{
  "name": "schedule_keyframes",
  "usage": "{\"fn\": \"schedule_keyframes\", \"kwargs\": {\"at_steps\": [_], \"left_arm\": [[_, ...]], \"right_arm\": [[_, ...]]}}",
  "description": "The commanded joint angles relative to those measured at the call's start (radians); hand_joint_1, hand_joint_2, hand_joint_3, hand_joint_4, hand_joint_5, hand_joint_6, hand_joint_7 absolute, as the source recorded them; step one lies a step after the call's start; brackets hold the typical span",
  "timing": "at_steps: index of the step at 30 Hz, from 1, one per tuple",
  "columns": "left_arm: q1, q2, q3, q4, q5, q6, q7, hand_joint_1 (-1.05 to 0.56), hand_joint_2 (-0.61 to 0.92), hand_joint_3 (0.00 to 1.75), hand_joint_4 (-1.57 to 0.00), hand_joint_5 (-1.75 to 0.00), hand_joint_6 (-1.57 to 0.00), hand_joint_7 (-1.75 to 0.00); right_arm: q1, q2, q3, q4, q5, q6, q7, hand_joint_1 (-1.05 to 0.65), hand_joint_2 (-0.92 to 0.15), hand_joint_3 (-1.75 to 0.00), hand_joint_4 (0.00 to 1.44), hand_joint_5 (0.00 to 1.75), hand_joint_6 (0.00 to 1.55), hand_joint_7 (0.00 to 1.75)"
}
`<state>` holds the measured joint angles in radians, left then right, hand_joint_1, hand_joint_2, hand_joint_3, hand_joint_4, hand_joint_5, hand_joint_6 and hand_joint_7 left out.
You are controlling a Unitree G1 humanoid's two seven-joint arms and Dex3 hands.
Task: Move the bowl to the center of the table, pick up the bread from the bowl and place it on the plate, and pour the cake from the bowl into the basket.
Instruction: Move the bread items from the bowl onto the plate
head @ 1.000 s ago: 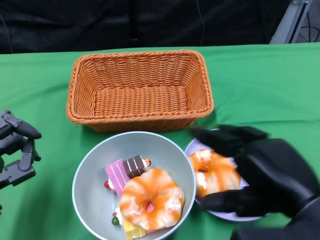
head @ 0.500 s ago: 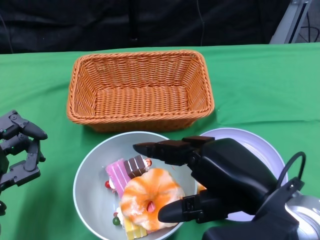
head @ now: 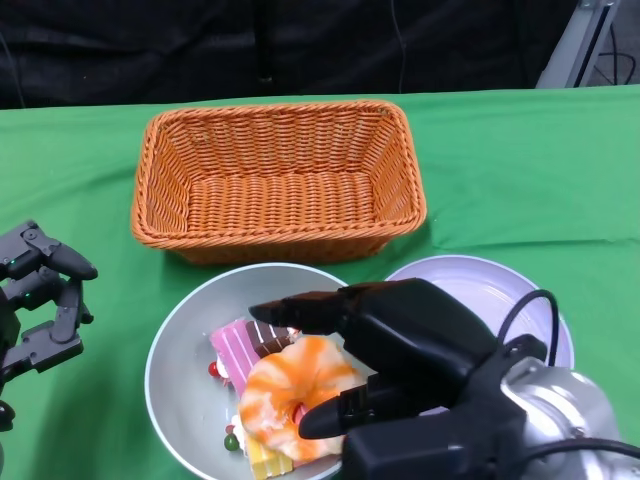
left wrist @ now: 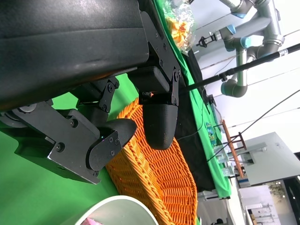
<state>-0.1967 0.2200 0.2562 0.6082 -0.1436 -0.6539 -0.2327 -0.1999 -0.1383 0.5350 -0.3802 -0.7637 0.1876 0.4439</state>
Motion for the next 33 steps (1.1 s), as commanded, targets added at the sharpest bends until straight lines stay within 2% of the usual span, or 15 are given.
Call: {"fn": "schedule_keyframes", "kwargs": {"at_steps": [1,6,17,19,24,33], "left_arm": [[0.005,0.012,0.001,-0.013,0.006,-0.004,0.014,-0.02,0.57,1.12,-0.74,-1.73,-0.72,-1.44],[0.009,0.015,0.000,-0.020,0.006,0.002,0.012,-0.02,0.58,1.12,-0.74,-1.72,-0.71,-1.44],[0.009,0.015,0.000,-0.022,0.006,0.004,0.012,-0.02,0.58,1.11,-0.73,-1.73,-0.71,-1.44],[0.003,0.016,0.001,-0.005,-0.001,-0.002,0.004,-0.01,0.58,1.12,-0.73,-1.74,-0.71,-1.44],[0.004,0.015,0.000,-0.002,0.009,-0.009,0.014,0.00,0.57,1.12,-0.73,-1.74,-0.71,-1.45],[0.007,0.012,0.000,-0.010,0.001,-0.004,0.008,0.00,0.56,1.14,-0.73,-1.74,-0.72,-1.44]], "right_arm": [[-0.023,-0.011,0.015,0.026,-0.038,-0.018,-0.030,-0.78,-0.92,-0.12,0.48,0.11,0.43,0.01],[-0.035,-0.014,0.038,0.083,-0.090,-0.044,-0.076,-0.77,-0.92,-0.13,0.47,0.10,0.44,0.01],[-0.034,-0.009,0.035,0.092,-0.102,-0.054,-0.080,-0.77,-0.92,-0.14,0.47,0.08,0.43,0.00],[-0.061,-0.007,0.056,0.162,-0.153,-0.053,-0.115,-0.78,-0.92,-0.14,0.46,0.08,0.43,0.00],[-0.103,0.002,0.103,0.240,-0.246,-0.037,-0.114,-0.78,-0.92,-0.15,0.45,0.07,0.42,0.01],[-0.122,0.019,0.129,0.287,-0.282,-0.019,-0.106,-0.77,-0.92,-0.14,0.45,0.06,0.43,0.01]]}}
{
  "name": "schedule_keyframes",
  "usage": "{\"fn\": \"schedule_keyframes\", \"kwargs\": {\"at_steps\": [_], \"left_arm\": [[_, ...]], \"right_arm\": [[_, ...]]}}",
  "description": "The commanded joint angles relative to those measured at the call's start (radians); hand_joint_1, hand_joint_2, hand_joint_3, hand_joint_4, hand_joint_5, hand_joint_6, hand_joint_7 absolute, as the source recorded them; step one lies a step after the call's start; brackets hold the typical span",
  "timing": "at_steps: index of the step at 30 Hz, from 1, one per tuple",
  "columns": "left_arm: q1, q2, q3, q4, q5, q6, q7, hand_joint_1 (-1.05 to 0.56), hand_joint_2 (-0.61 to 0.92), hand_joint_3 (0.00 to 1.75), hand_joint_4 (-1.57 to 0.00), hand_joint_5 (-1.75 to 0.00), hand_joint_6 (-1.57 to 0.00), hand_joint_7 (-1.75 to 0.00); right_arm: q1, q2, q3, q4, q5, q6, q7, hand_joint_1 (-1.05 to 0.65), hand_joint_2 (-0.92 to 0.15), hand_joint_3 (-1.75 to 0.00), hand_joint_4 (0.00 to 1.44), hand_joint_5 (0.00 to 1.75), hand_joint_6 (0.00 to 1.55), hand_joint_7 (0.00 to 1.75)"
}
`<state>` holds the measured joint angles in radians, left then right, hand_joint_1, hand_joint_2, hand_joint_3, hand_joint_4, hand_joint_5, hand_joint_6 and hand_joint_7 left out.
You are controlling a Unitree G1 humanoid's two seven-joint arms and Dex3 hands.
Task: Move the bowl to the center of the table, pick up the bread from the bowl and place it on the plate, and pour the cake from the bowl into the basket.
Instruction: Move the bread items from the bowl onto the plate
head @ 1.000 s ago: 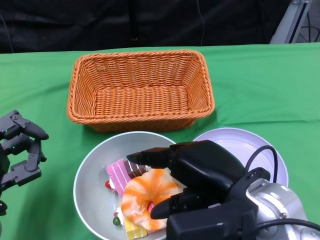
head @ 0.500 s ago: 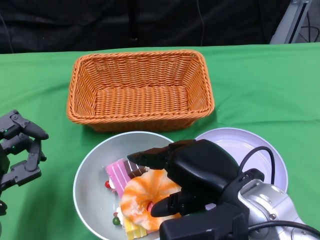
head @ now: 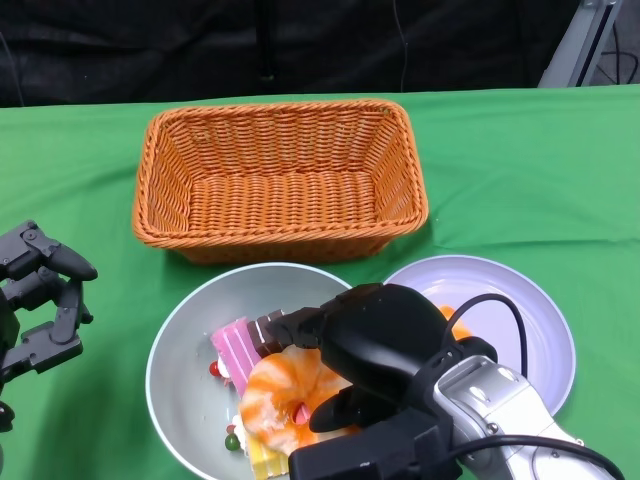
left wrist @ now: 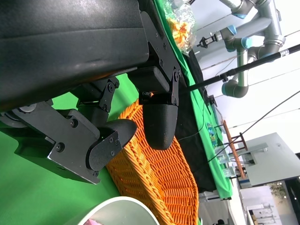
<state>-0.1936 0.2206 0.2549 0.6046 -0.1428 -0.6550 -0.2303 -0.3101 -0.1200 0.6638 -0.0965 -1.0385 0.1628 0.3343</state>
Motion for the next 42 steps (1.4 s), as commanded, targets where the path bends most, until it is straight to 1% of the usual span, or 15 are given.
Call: {"fn": "schedule_keyframes", "kwargs": {"at_steps": [1,2,7,17,28,29,30,31,33,34,35,36,38,39,42], "left_arm": [[0.003,0.012,0.001,-0.007,0.000,-0.003,0.005,0.00,0.56,1.14,-0.73,-1.74,-0.72,-1.44],[0.003,0.012,0.001,-0.007,0.000,-0.003,0.005,0.00,0.56,1.15,-0.73,-1.74,-0.72,-1.44],[0.005,0.011,0.000,-0.006,-0.005,-0.006,-0.001,0.01,0.57,1.14,-0.73,-1.75,-0.71,-1.45],[0.008,0.009,-0.002,-0.013,-0.005,-0.005,0.003,0.00,0.57,1.14,-0.74,-1.74,-0.71,-1.45],[0.014,0.010,-0.007,-0.021,-0.005,-0.001,0.004,0.00,0.58,1.13,-0.73,-1.73,-0.72,-1.42],[0.013,0.010,-0.008,-0.021,-0.003,-0.002,0.006,0.00,0.58,1.13,-0.73,-1.73,-0.72,-1.41],[0.014,0.010,-0.008,-0.022,-0.002,0.002,0.008,0.00,0.58,1.13,-0.74,-1.73,-0.72,-1.41],[0.014,0.009,-0.008,-0.024,-0.001,0.005,0.010,-0.01,0.58,1.12,-0.74,-1.74,-0.72,-1.41],[0.014,0.009,-0.009,-0.025,0.000,0.006,0.012,-0.01,0.58,1.12,-0.73,-1.74,-0.73,-1.41],[0.014,0.009,-0.009,-0.025,0.001,0.003,0.013,-0.02,0.57,1.12,-0.73,-1.74,-0.73,-1.41],[0.014,0.009,-0.009,-0.024,0.003,0.001,0.014,-0.02,0.57,1.12,-0.74,-1.74,-0.73,-1.41],[0.014,0.009,-0.009,-0.024,0.003,0.000,0.014,-0.02,0.57,1.12,-0.74,-1.74,-0.73,-1.41],[0.014,0.010,-0.009,-0.024,0.003,0.000,0.014,-0.02,0.57,1.12,-0.74,-1.74,-0.73,-1.42],[0.014,0.010,-0.009,-0.023,0.003,0.000,0.013,-0.02,0.57,1.12,-0.73,-1.74,-0.72,-1.42],[0.014,0.011,-0.009,-0.022,0.003,0.000,0.013,-0.02,0.57,1.12,-0.73,-1.74,-0.72,-1.42]], "right_arm": [[-0.012,0.000,0.000,0.003,-0.007,0.007,0.003,-0.77,-0.92,-0.14,0.45,0.06,0.43,0.01],[-0.013,0.000,0.001,0.003,-0.007,0.007,0.003,-0.77,-0.92,-0.14,0.45,0.06,0.43,0.01],[-0.046,0.039,0.049,0.153,-0.024,0.008,-0.036,-0.75,-0.92,-0.13,0.48,0.06,0.43,0.00],[-0.073,0.068,0.080,0.207,-0.022,0.039,0.005,-0.75,-0.92,-0.17,0.45,0.04,0.40,0.00],[-0.087,0.062,0.115,0.233,-0.056,0.055,-0.001,-0.75,-0.92,-0.18,0.47,0.04,0.42,0.01],[-0.083,0.063,0.114,0.239,-0.055,0.048,-0.026,-0.75,-0.92,-0.18,0.47,0.04,0.42,0.01],[-0.079,0.064,0.114,0.244,-0.057,0.039,-0.060,-0.67,-0.92,-0.14,0.63,0.12,0.51,0.04],[-0.076,0.065,0.114,0.249,-0.058,0.032,-0.086,-0.61,-0.92,-0.12,0.73,0.17,0.58,0.06],[-0.072,0.065,0.112,0.264,-0.054,0.011,-0.151,-0.52,-0.92,-0.10,0.82,0.28,0.66,0.11],[-0.070,0.065,0.110,0.278,-0.051,-0.005,-0.197,-0.45,-0.92,-0.06,0.75,0.64,0.71,0.20],[-0.070,0.064,0.109,0.289,-0.048,-0.017,-0.232,-0.38,-0.92,-0.05,0.64,1.02,0.72,0.36],[-0.070,0.064,0.109,0.298,-0.047,-0.025,-0.255,-0.36,-0.92,-0.04,0.60,1.16,0.69,0.46],[-0.078,0.059,0.111,0.322,-0.048,-0.046,-0.299,-0.34,-0.92,-0.04,0.57,1.26,0.67,0.55],[-0.083,0.056,0.112,0.337,-0.051,-0.060,-0.325,-0.26,-0.92,-0.03,0.57,1.36,0.67,0.59],[-0.090,0.053,0.112,0.360,-0.053,-0.080,-0.361,-0.21,-0.92,-0.02,0.55,1.43,0.67,0.61]]}}
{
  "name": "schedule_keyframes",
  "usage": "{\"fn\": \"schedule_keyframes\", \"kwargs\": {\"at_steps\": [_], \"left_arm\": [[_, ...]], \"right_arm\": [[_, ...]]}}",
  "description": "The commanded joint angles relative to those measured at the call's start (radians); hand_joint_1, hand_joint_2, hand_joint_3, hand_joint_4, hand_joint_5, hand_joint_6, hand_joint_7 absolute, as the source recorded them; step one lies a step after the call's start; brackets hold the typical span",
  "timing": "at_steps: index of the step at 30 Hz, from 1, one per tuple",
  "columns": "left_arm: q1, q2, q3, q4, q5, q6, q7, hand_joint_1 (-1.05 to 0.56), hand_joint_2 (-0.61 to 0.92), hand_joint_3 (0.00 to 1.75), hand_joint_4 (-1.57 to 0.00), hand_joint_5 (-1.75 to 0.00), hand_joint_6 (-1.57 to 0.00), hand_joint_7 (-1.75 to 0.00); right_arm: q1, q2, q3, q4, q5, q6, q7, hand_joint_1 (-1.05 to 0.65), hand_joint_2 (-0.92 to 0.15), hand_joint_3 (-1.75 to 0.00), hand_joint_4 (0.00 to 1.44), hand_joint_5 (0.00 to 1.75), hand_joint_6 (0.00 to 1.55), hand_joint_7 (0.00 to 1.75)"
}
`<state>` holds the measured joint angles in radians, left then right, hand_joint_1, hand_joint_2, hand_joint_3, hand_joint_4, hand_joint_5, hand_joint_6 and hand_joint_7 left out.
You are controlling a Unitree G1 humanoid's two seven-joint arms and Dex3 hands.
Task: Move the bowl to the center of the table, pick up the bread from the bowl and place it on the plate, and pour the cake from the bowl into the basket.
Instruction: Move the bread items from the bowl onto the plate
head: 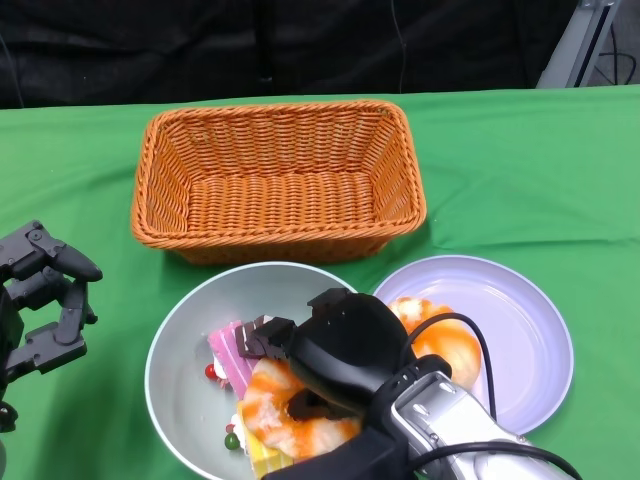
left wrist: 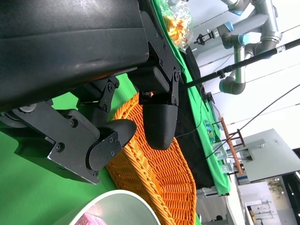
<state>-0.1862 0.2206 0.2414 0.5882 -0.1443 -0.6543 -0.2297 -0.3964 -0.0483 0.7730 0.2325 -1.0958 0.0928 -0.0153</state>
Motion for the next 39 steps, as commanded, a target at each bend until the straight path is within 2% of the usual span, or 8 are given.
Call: {"fn": "schedule_keyframes", "kwargs": {"at_steps": [1,3,9,12,16,19,26,39], "left_arm": [[0.007,0.011,0.005,-0.007,0.005,-0.002,0.013,-0.02,0.57,1.13,-0.73,-1.74,-0.72,-1.42],[0.008,0.012,0.006,-0.007,0.007,-0.004,0.015,-0.01,0.57,1.13,-0.73,-1.75,-0.72,-1.43],[0.009,0.011,0.006,-0.009,0.003,-0.001,0.013,-0.01,0.56,1.15,-0.73,-1.75,-0.72,-1.44],[0.008,0.010,0.007,-0.010,-0.007,0.003,0.006,0.00,0.56,1.16,-0.73,-1.74,-0.71,-1.43],[0.006,0.011,0.007,-0.004,-0.005,-0.001,0.008,0.00,0.57,1.14,-0.74,-1.74,-0.72,-1.43],[0.006,0.012,0.007,-0.004,-0.003,0.000,0.010,0.01,0.57,1.14,-0.73,-1.74,-0.72,-1.44],[0.002,0.012,0.008,0.008,-0.002,-0.008,0.008,0.00,0.57,1.14,-0.73,-1.74,-0.71,-1.45],[-0.003,0.014,0.005,0.011,-0.001,-0.010,0.005,0.00,0.58,1.13,-0.73,-1.74,-0.71,-1.43]], "right_arm": [[-0.008,-0.021,0.000,0.049,0.011,-0.027,-0.031,-0.20,-0.92,-0.01,0.55,1.43,0.67,0.62],[-0.013,-0.024,-0.004,0.074,0.019,-0.049,-0.057,-0.22,-0.92,-0.01,0.63,1.14,0.76,0.42],[-0.024,-0.026,-0.009,0.115,0.036,-0.079,-0.101,-0.23,-0.92,-0.01,0.66,1.04,0.82,0.30],[-0.034,-0.026,-0.017,0.168,0.056,-0.112,-0.155,-0.28,-0.92,-0.04,0.69,0.91,0.90,0.13],[-0.046,-0.023,-0.026,0.212,0.077,-0.143,-0.211,-0.30,-0.92,-0.04,0.68,0.97,0.95,0.08],[-0.050,-0.020,-0.034,0.225,0.095,-0.157,-0.231,-0.33,-0.92,-0.06,0.56,1.24,1.00,0.06],[-0.036,-0.025,-0.085,0.128,0.170,-0.175,-0.196,-0.36,-0.91,-0.01,0.50,1.35,1.08,0.08],[0.012,0.000,-0.161,0.008,0.299,-0.145,-0.082,-0.33,-0.92,-0.07,0.56,1.26,1.13,0.14]]}}
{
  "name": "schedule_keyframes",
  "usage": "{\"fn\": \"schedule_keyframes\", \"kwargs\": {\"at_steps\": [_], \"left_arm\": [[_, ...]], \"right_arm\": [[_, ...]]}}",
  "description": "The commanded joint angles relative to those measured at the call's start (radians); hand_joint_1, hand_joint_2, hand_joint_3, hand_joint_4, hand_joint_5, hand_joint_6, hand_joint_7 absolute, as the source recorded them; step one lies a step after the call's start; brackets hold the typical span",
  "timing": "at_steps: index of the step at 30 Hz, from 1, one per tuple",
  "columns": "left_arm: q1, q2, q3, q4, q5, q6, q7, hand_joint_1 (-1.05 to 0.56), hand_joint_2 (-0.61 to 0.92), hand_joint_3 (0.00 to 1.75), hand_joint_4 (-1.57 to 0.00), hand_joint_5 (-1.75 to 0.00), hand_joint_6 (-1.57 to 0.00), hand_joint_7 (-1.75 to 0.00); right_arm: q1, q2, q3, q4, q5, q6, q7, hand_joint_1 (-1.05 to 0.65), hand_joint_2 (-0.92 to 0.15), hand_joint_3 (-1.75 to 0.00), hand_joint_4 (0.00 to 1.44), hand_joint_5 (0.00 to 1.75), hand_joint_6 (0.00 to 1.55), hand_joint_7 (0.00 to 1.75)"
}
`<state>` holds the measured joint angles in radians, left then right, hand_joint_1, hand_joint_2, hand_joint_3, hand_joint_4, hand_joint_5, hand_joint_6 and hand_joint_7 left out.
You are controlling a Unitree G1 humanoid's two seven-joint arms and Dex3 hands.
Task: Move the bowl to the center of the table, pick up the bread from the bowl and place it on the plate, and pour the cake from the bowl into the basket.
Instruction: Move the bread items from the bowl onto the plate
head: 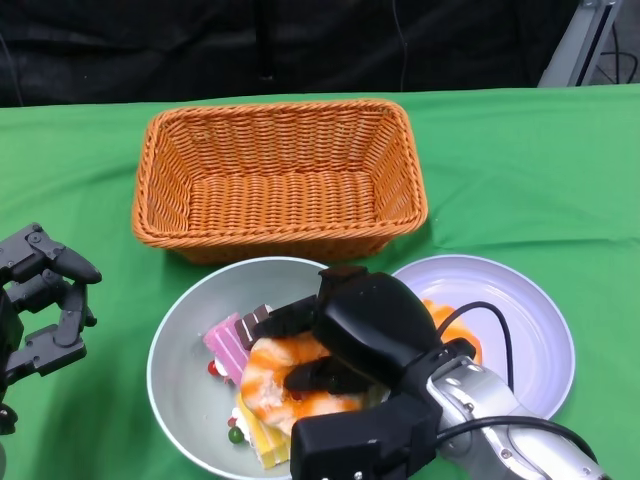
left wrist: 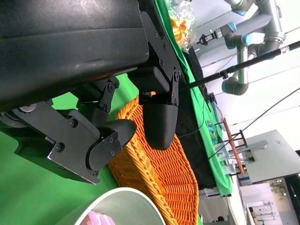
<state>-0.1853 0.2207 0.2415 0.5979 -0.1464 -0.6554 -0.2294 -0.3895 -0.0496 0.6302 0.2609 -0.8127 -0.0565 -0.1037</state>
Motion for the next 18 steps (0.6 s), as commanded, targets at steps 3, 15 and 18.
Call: {"fn": "schedule_keyframes", "kwargs": {"at_steps": [3,15,18], "left_arm": [[-0.005,0.012,0.004,0.001,0.007,-0.009,0.012,0.00,0.58,1.12,-0.74,-1.74,-0.71,-1.43],[-0.006,0.017,0.004,0.014,0.019,-0.027,0.013,0.00,0.58,1.12,-0.73,-1.72,-0.70,-1.44],[-0.007,0.013,0.007,0.014,0.014,-0.025,0.011,0.01,0.59,1.11,-0.73,-1.72,-0.70,-1.44]], "right_arm": [[0.012,0.008,-0.040,-0.046,0.063,0.005,0.034,-0.32,-0.92,-0.06,0.61,1.15,1.11,0.12],[0.036,0.008,-0.080,-0.132,0.128,-0.018,0.051,-0.27,-0.92,-0.04,0.60,1.23,1.13,0.13],[0.043,0.009,-0.091,-0.154,0.142,-0.020,0.055,-0.26,-0.92,-0.03,0.60,1.26,1.13,0.13]]}}
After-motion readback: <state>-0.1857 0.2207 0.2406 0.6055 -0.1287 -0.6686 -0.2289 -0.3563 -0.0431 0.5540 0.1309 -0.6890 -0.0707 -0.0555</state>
